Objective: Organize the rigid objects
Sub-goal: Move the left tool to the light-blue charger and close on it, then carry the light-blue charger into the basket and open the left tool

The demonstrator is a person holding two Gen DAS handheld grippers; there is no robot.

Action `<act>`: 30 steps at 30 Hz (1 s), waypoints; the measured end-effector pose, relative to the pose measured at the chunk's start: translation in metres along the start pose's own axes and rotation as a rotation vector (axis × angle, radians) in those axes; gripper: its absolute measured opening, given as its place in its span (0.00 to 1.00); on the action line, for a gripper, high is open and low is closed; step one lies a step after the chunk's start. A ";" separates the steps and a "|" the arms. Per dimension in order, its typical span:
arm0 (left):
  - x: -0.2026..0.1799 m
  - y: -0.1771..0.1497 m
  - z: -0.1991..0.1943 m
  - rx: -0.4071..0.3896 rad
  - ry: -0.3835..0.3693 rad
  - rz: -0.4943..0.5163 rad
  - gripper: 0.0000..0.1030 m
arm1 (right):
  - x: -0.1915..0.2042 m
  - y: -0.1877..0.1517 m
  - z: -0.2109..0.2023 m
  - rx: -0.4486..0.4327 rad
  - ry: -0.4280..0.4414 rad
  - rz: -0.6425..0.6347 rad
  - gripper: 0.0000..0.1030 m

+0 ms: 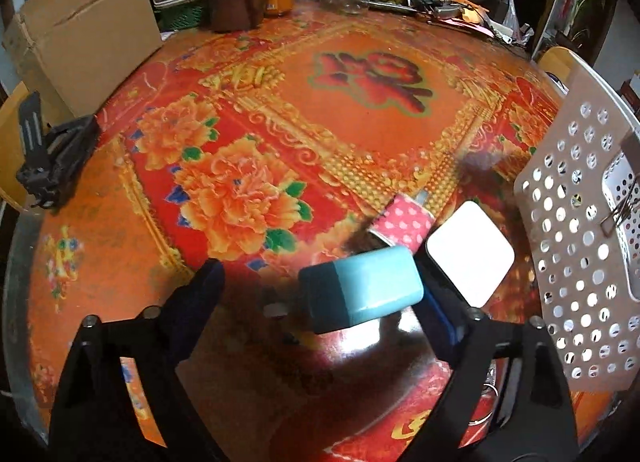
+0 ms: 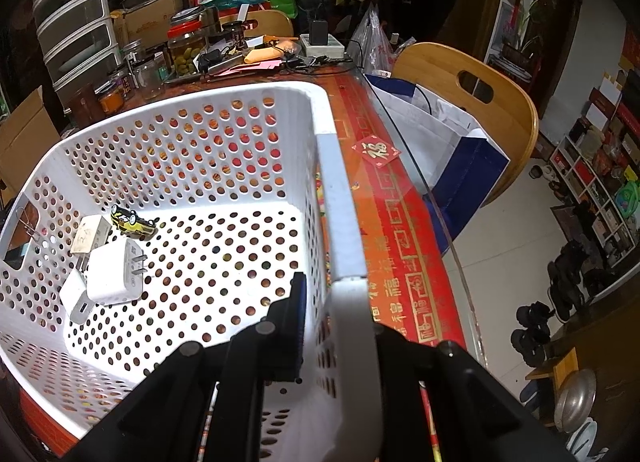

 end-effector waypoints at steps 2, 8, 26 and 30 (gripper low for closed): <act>-0.001 -0.001 0.002 -0.009 0.012 0.006 0.78 | 0.000 0.000 0.000 -0.003 0.001 0.001 0.11; -0.009 -0.005 -0.006 -0.074 0.061 0.036 0.57 | 0.000 0.001 -0.001 -0.011 0.001 0.000 0.11; 0.009 -0.007 -0.030 -0.206 0.179 0.001 0.36 | 0.000 0.000 -0.002 -0.011 -0.004 -0.008 0.11; 0.010 -0.007 -0.027 -0.197 0.168 -0.007 0.37 | -0.001 0.001 -0.002 -0.008 -0.005 -0.010 0.11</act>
Point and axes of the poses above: each gripper's, at about its wrist camera, not at the fingertips, and z roughly the way its jaws point, x to its left, y to its top, the point moved 3 cm from there along z, roughly the way its jaws point, and after that the axes turned 6 degrees about y, right-handed, at the moved point
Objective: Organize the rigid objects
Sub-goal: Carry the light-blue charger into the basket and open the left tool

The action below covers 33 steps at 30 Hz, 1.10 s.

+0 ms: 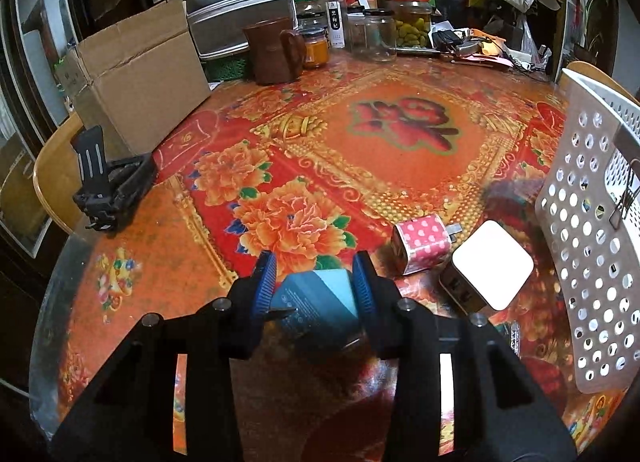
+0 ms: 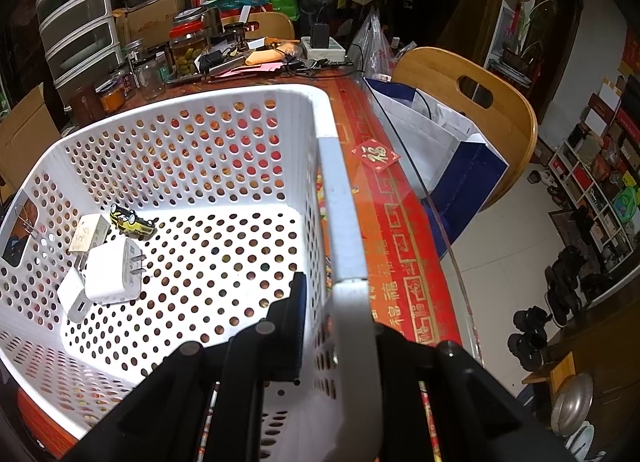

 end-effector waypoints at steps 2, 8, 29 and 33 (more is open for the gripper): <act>0.000 -0.001 0.004 0.018 -0.014 -0.001 0.42 | 0.000 0.000 0.000 0.000 0.000 0.000 0.11; 0.001 -0.005 0.023 0.092 -0.062 -0.017 0.34 | 0.000 0.000 0.000 -0.003 0.004 -0.001 0.11; 0.010 0.026 -0.043 -0.096 0.181 0.044 0.23 | 0.002 0.000 0.001 -0.006 0.029 -0.006 0.11; 0.000 0.041 -0.082 -0.158 0.196 0.087 0.23 | 0.002 0.000 0.001 -0.010 0.039 -0.006 0.11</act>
Point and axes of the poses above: each gripper's, at about its wrist camera, not at the fingertips, and z roughly the way its jaws point, x to its left, y to its top, the point moved 3 cm from there along z, roughly the way its jaws point, and after that the axes turned 6 degrees about y, right-handed, at the moved point
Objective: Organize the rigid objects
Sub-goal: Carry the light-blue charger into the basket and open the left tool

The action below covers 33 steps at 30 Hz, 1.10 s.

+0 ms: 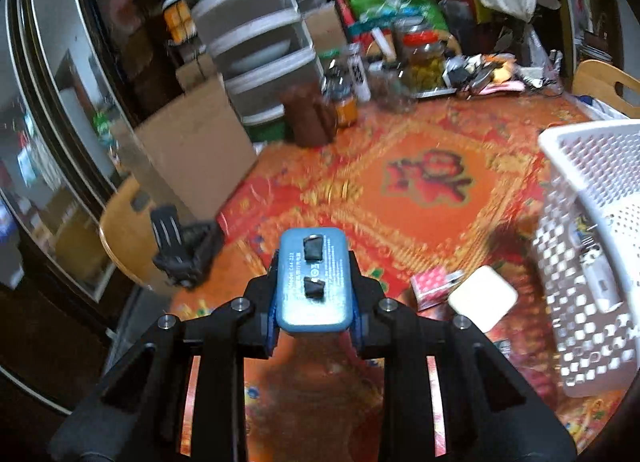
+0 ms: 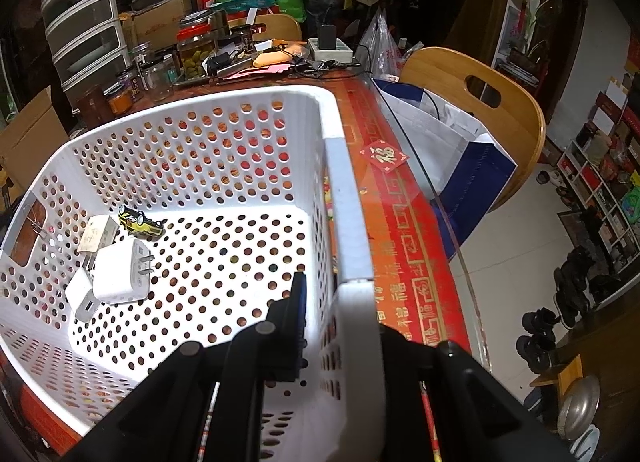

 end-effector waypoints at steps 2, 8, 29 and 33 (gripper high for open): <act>-0.005 0.010 -0.019 -0.036 0.004 0.020 0.23 | 0.000 0.000 0.000 0.001 0.002 -0.001 0.11; -0.029 0.037 -0.066 -0.088 -0.007 0.065 0.23 | 0.001 0.000 0.000 -0.004 0.009 -0.004 0.12; -0.264 0.042 -0.046 0.294 -0.221 0.712 0.24 | 0.002 -0.001 0.001 -0.003 0.016 -0.001 0.12; -0.272 0.038 -0.030 0.361 -0.218 0.718 0.24 | 0.002 -0.002 0.001 -0.003 0.016 -0.002 0.13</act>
Point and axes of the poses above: each gripper's, at about its wrist camera, not at the fingertips, and z roughly the way its jaws point, x to its left, y to its top, the point moved 3 cm from there along z, roughly the way its jaws point, and after that the axes turned 6 degrees about y, right-handed, at the moved point
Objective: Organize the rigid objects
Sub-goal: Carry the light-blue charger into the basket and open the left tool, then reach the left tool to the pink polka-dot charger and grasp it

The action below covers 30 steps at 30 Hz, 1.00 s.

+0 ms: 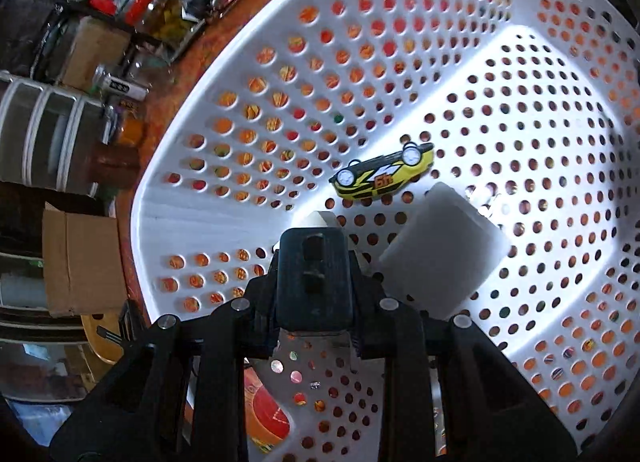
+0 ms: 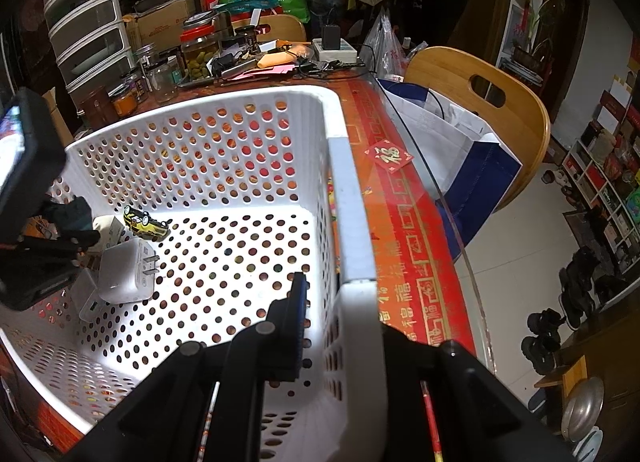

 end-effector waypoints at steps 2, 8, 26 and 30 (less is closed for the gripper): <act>0.000 0.002 0.005 0.013 0.001 0.012 0.24 | 0.000 0.000 0.000 0.000 0.000 0.000 0.13; 0.005 0.001 0.001 -0.027 -0.022 -0.005 0.57 | 0.000 0.000 0.000 0.000 0.000 0.001 0.13; 0.169 -0.197 0.053 -0.208 -0.250 -0.653 1.00 | 0.000 -0.001 0.000 0.003 -0.002 0.001 0.13; 0.165 -0.188 0.094 -0.163 -0.286 -0.720 0.95 | 0.000 -0.002 -0.001 0.005 -0.005 0.001 0.13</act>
Point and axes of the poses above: each gripper's, at about its wrist camera, not at the fingertips, and z roughly the way its jaws point, x to its left, y to its top, the point moved 3 cm from there along z, roughly the way its jaws point, and after that the axes turned 6 degrees about y, right-handed, at the moved point
